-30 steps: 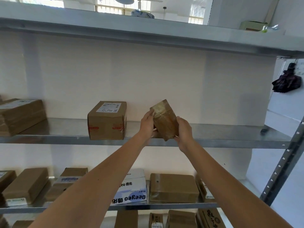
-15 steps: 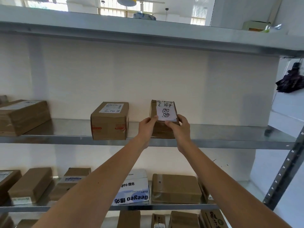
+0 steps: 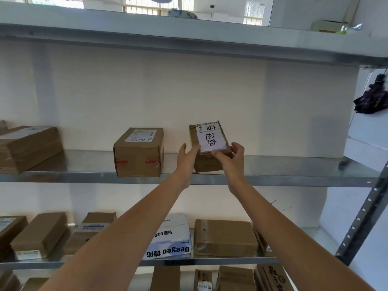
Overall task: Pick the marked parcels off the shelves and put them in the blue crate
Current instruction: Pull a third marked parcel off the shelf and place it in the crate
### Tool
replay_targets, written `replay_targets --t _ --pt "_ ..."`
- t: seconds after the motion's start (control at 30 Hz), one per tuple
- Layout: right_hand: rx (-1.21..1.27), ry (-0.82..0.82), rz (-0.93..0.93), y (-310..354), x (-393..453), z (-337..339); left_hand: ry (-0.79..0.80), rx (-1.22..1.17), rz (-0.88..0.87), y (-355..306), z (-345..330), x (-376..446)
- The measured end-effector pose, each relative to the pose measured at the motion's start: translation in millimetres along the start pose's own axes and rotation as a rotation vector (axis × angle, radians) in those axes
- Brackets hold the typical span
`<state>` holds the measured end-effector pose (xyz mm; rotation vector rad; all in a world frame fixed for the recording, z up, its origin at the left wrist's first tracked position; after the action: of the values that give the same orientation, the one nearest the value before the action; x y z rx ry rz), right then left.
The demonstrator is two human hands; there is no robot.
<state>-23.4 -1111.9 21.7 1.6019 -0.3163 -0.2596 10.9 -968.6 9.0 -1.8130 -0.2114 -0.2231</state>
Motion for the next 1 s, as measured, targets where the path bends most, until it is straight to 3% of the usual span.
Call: replay_targets --t 0.27,0.37,0.5,0.57,0.77,1.0 --pt "0.217 -0.033 -0.105 9 10 6 0.107 -0.019 0.086 8 -19 -9" --pt "0.225 -0.019 -0.123 6 12 11 0.039 -0.027 0.071 12 -21 -9" --pt "0.318 -0.021 -0.207 0 15 25 -0.17 0.027 0.07 6 -6 8" --pt "0.336 -0.069 -0.239 -3 16 35 -0.187 0.025 0.057 2 -4 16" --pt "0.317 -0.12 -0.235 -3 10 56 0.068 0.014 0.046 -6 -31 -2" --pt "0.437 -0.274 -0.239 -17 3 92 0.182 0.005 0.117 6 -62 -27"
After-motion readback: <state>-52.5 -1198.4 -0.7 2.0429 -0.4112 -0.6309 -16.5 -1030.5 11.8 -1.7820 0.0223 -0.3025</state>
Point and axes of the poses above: each hand's wrist, its own x-axis towards the middle knuckle, its own z-axis out of the back of the hand, y = z × x, the point moved 5 cm from there along x, towards the middle knuckle, and after that the axes turned 13 degrees about -z, right-handed, at the moved point
